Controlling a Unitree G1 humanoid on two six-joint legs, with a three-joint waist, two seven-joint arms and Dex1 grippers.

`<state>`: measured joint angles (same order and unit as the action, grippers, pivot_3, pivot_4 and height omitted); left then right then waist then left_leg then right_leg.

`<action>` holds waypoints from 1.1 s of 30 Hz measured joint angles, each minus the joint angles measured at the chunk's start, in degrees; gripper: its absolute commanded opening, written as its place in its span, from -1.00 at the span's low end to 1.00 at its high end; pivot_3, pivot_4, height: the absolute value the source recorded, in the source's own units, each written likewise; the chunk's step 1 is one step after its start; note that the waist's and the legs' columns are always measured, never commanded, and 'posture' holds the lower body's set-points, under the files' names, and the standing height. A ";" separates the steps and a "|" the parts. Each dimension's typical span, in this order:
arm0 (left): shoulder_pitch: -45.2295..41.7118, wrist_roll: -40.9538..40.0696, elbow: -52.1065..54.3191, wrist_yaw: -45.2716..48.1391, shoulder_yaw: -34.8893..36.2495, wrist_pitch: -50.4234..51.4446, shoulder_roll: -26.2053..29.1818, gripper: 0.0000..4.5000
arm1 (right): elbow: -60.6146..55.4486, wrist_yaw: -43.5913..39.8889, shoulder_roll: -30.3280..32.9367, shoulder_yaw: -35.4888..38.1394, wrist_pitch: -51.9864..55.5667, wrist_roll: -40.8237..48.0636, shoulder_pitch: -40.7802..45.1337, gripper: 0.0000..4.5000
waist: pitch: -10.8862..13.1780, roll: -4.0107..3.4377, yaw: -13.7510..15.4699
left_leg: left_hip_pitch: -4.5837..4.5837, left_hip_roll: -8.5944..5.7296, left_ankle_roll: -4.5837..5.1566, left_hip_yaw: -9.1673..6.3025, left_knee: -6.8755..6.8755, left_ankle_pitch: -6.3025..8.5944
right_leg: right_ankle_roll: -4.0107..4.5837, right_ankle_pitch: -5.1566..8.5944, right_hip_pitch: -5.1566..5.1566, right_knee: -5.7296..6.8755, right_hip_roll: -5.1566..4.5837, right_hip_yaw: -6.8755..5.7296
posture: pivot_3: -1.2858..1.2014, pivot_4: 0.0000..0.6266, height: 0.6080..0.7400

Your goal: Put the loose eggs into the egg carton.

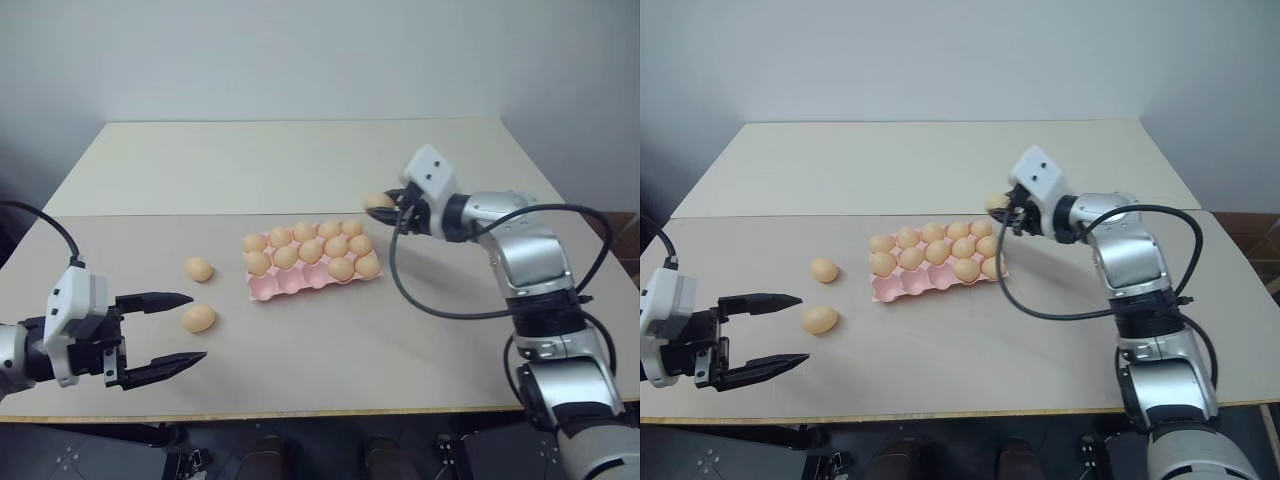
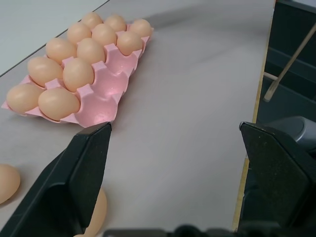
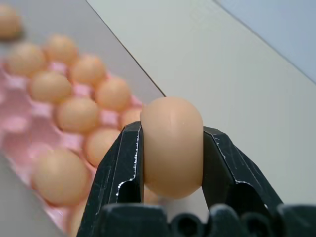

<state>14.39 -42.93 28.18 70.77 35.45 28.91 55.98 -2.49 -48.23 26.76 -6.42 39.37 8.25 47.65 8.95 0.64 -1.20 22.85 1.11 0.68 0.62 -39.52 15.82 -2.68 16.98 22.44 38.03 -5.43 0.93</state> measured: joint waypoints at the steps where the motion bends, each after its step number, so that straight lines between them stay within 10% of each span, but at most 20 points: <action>1: 0.05 0.00 0.01 -0.01 0.06 0.00 0.00 1.00 | -2.13 0.96 -1.95 -0.03 2.05 1.09 -0.90 -0.33 | 0.00 0.00 0.01 | 0.00 -0.01 0.00 -0.01 0.00 0.00 | 0.00 0.00 0.00 -0.01 -0.01 0.00 | 0.03 -0.52 1.00; 12: 0.74 0.04 0.01 0.01 0.16 -0.09 -0.08 1.00 | -6.58 5.25 -7.58 -8.72 6.35 2.03 -5.73 -0.33 | 0.00 0.00 0.12 | 0.00 -0.14 -0.04 -0.01 0.00 -0.03 | 0.00 0.00 0.03 -0.01 -0.01 -0.04 | 0.03 -0.52 1.00; 21: 1.74 0.06 0.07 -0.04 0.29 -0.12 -0.40 1.00 | -0.71 4.56 -8.10 -11.87 -1.29 0.83 -5.72 0.94 | 0.00 0.00 -0.19 | -0.01 -0.13 -0.04 0.00 0.01 -0.03 | 0.00 0.00 0.04 0.00 0.02 -0.04 | 0.03 -0.52 1.00; 33: 3.07 0.10 0.36 -0.35 1.17 -0.13 -1.19 1.00 | -10.82 0.41 2.43 -8.14 -0.40 2.79 -9.46 0.97 | 0.00 0.00 0.21 | 0.03 -0.11 -0.04 -0.02 0.02 -0.02 | 0.00 0.00 0.02 -0.06 -0.03 -0.06 | 0.03 -0.52 1.00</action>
<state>17.45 -42.83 28.55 70.41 36.62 28.78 54.79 -13.31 -47.82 29.20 -14.56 38.97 11.05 38.19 8.96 0.64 -0.99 22.88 1.00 0.64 0.60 -39.49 15.79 -2.68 16.98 22.47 37.97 -5.46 0.87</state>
